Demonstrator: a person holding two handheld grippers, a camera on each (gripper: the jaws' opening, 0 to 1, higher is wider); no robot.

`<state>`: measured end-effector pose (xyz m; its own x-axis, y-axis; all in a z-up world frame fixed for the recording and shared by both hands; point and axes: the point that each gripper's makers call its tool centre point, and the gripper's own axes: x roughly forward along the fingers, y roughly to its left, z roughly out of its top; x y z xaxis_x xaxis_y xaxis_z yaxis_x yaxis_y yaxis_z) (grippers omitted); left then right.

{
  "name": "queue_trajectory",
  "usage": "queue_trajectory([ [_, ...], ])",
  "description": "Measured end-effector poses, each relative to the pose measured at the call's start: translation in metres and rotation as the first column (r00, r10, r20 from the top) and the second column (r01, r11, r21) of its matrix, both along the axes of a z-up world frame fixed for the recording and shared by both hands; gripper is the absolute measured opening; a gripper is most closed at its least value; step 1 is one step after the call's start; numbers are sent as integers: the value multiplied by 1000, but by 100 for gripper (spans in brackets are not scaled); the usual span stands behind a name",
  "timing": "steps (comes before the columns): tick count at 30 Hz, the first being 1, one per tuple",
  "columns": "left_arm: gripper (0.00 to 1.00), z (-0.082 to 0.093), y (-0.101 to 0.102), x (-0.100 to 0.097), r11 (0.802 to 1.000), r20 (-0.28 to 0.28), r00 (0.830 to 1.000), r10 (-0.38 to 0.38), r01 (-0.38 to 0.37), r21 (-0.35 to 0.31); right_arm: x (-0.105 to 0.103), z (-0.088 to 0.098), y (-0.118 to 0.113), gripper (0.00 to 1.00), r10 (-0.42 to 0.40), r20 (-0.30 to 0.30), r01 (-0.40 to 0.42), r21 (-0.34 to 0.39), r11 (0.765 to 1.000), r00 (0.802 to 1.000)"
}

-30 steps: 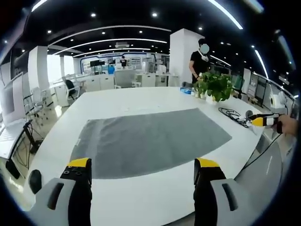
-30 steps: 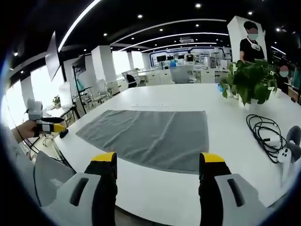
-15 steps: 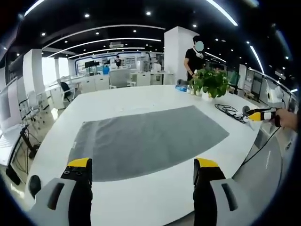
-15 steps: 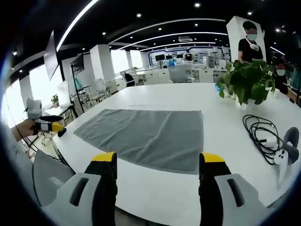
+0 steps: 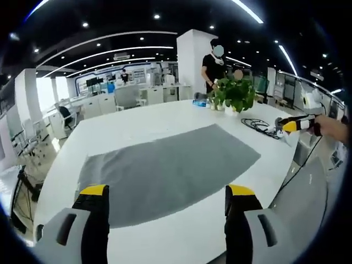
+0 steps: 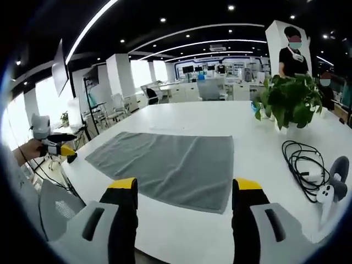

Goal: Fold the towel on the table until its edges align and the towel forms a compact rectangular stack.

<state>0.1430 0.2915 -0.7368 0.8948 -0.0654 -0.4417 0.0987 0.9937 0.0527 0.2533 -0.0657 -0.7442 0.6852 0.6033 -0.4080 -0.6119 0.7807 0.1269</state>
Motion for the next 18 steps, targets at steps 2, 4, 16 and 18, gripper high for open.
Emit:
queue_trajectory([
  [2,89,10,-8,9,1000,32,999,-22,22,-17,4,7,3,69,7,11,-7,6,1000,1000],
  [4,89,16,-14,15,999,47,998,-38,38,-18,7,12,5,69,17,24,-17,11,1000,1000],
  [16,88,30,-63,49,982,88,978,-190,188,23,37,52,3,68,71,94,-71,-4,997,993],
  [18,88,30,-69,51,978,88,975,-206,205,26,44,59,-1,68,82,104,-78,-37,996,991],
])
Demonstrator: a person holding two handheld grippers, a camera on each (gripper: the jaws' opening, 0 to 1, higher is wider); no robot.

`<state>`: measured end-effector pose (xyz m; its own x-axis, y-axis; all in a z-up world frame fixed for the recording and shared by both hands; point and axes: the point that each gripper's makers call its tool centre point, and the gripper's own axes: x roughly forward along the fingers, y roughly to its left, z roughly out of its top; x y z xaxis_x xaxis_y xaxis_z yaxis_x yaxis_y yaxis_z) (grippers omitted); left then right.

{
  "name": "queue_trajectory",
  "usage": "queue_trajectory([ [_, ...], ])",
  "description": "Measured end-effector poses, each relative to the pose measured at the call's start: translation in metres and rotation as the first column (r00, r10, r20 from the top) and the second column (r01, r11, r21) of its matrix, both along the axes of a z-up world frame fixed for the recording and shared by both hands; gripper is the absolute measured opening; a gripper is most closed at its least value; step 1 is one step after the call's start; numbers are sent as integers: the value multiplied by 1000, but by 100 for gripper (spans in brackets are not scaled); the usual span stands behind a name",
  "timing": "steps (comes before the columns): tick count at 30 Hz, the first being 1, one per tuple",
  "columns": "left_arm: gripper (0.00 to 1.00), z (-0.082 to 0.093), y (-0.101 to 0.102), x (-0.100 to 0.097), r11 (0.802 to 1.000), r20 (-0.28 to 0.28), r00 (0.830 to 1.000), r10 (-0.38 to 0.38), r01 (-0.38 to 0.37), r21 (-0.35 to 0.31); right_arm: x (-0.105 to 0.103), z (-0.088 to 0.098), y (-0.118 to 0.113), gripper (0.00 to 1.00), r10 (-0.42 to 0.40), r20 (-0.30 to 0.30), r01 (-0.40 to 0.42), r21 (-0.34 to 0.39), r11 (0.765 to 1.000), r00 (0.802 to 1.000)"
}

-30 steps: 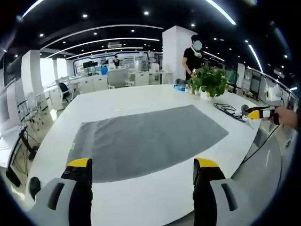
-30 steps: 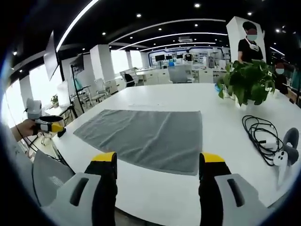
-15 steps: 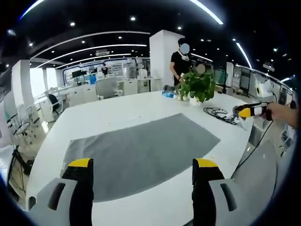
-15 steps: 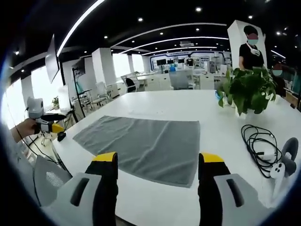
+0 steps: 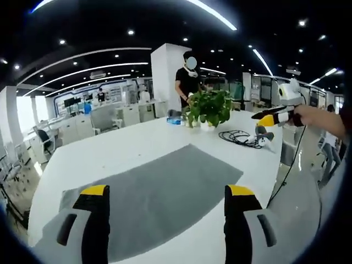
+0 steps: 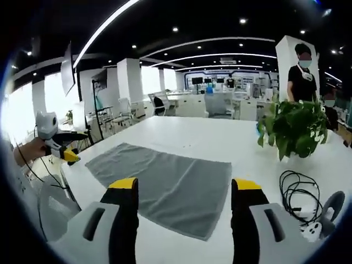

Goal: Fold the towel on the table until its edges align and the towel forms a compact rectangular stack.

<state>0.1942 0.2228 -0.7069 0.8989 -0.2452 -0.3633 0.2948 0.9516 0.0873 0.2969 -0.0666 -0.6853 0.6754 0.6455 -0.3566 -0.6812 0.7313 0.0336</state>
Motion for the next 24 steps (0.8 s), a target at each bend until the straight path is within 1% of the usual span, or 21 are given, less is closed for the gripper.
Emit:
queue_trajectory([
  [1,88,0,-3,1,1000,-1,1000,-7,7,-1,1,2,-1,68,0,3,0,-6,1000,1000],
  [3,88,0,-9,3,1000,0,1000,-29,29,-3,9,12,-5,68,9,28,-8,-24,1000,1000],
  [7,88,1,-20,10,998,-4,998,-56,56,0,22,32,-10,68,17,53,-16,-18,1000,998],
  [9,88,3,-28,12,997,-3,997,-80,80,4,26,38,-11,64,20,62,-19,-24,1000,998],
  [10,88,5,-36,16,995,2,995,-104,104,10,28,44,-11,62,24,71,-23,-24,999,997],
  [11,88,7,-39,18,994,5,994,-112,112,11,30,50,-9,60,39,78,-37,-17,999,996],
  [13,88,9,-46,22,992,11,992,-128,128,11,33,60,-7,61,60,87,-58,-21,998,994],
  [14,88,11,-51,25,990,15,990,-140,140,10,35,63,-7,62,68,94,-65,-31,997,993],
  [15,88,12,-54,27,989,16,989,-149,149,8,38,68,-6,63,89,112,-82,-66,994,990],
  [16,88,13,-58,29,988,19,987,-157,157,7,41,71,-6,62,96,117,-88,-77,993,988],
  [18,88,15,-66,33,984,25,984,-179,179,5,48,81,-6,61,109,123,-98,-90,991,986],
  [20,88,15,-80,37,975,23,975,-220,220,12,53,91,-3,61,138,125,-127,-88,988,983],
  [22,88,16,-89,39,969,27,969,-246,245,24,55,99,0,61,162,126,-150,-98,984,979],
  [23,88,17,-94,41,965,34,965,-261,260,32,56,101,1,60,173,137,-156,-130,979,975],
  [24,88,18,-98,42,963,37,962,-270,269,35,57,104,2,60,187,162,-160,-169,972,969],
])
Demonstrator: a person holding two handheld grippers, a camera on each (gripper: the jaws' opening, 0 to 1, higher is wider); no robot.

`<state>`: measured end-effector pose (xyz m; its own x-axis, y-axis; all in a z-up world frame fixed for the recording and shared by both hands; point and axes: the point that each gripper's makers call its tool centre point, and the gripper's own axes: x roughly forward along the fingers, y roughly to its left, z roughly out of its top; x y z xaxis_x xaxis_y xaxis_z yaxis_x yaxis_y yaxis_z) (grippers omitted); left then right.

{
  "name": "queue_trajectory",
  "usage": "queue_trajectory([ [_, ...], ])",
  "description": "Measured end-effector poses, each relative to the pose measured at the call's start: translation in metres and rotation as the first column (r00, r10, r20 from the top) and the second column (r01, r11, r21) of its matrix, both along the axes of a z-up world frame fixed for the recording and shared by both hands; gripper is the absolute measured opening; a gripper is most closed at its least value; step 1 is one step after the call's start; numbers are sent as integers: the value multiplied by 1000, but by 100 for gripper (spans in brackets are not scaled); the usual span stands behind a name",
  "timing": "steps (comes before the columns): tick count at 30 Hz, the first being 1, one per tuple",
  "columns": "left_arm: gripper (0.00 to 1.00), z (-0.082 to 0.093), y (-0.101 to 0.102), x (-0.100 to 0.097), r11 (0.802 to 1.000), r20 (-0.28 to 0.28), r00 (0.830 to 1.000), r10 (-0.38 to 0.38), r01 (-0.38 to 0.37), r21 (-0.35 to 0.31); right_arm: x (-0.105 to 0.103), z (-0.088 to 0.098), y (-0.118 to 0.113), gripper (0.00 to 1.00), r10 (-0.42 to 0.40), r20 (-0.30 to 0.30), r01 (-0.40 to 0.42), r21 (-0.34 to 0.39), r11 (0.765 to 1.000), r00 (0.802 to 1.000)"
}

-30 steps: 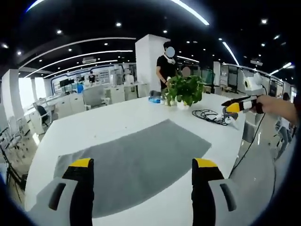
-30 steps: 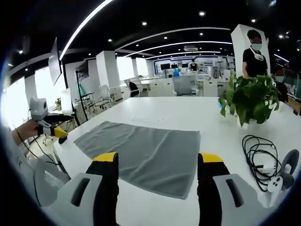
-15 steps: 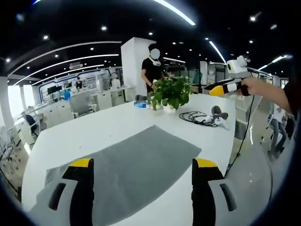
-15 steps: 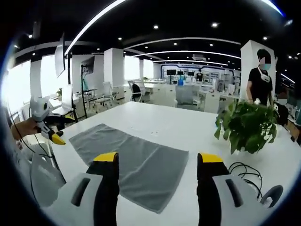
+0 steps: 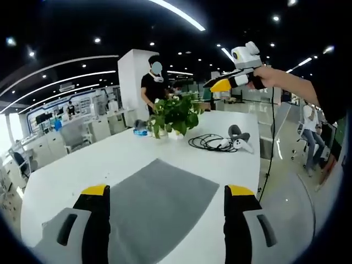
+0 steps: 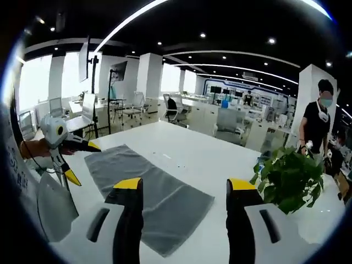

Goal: Fold the towel on the table until its edges align and the towel forms a compact rectangular stack.

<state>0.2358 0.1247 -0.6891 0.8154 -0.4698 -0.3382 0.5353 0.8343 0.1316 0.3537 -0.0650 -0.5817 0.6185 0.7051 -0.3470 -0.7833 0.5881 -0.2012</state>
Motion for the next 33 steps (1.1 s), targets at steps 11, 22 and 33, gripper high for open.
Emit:
queue_trajectory([
  [11,88,0,-38,16,996,2,996,-84,84,-1,12,-14,8,58,41,-46,-43,-33,999,998],
  [22,87,-18,-71,38,993,-43,992,-120,119,-11,49,-38,1,53,55,-109,-57,-18,998,993],
  [33,84,-41,-104,52,990,-78,987,-144,144,1,80,-74,-9,50,30,-144,-41,-75,996,989],
])
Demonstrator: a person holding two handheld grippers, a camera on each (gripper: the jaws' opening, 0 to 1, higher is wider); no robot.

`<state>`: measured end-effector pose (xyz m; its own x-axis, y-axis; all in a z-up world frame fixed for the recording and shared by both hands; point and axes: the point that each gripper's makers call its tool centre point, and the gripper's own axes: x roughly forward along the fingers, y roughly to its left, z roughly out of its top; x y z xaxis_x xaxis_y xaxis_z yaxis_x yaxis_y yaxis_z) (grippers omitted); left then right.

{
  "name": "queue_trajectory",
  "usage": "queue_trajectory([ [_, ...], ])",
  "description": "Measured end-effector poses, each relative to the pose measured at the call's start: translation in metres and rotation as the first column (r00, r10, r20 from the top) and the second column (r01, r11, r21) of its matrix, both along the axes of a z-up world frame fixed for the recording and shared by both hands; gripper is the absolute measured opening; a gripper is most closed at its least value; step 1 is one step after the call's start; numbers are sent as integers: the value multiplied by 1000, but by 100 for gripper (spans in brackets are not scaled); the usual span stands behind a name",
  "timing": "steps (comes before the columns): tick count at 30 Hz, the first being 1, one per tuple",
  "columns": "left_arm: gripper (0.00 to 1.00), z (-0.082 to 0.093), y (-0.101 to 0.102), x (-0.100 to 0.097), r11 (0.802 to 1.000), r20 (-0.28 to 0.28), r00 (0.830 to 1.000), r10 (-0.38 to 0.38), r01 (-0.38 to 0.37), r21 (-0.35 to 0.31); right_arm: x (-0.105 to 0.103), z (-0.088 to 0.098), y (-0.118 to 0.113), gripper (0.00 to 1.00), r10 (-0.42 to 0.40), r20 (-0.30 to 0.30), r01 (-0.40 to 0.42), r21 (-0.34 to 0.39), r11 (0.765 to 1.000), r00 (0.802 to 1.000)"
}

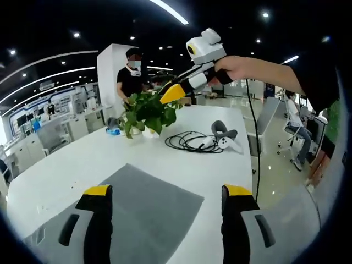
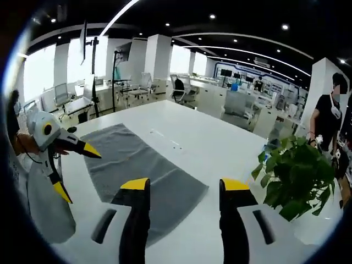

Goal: Fold the towel on the table until its edges align and the towel forms a compact rectangular stack.

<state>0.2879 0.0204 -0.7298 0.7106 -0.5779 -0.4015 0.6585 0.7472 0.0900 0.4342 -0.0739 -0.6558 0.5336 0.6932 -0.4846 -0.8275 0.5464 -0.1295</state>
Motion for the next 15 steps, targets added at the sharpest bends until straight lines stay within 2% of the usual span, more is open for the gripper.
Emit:
queue_trajectory([
  [10,82,-17,-27,6,999,-26,998,-51,51,15,14,-21,6,49,25,-44,-25,4,1000,999],
  [15,81,-35,-43,-1,990,-50,993,-111,115,86,24,-36,9,45,35,-67,-35,-2,999,997],
])
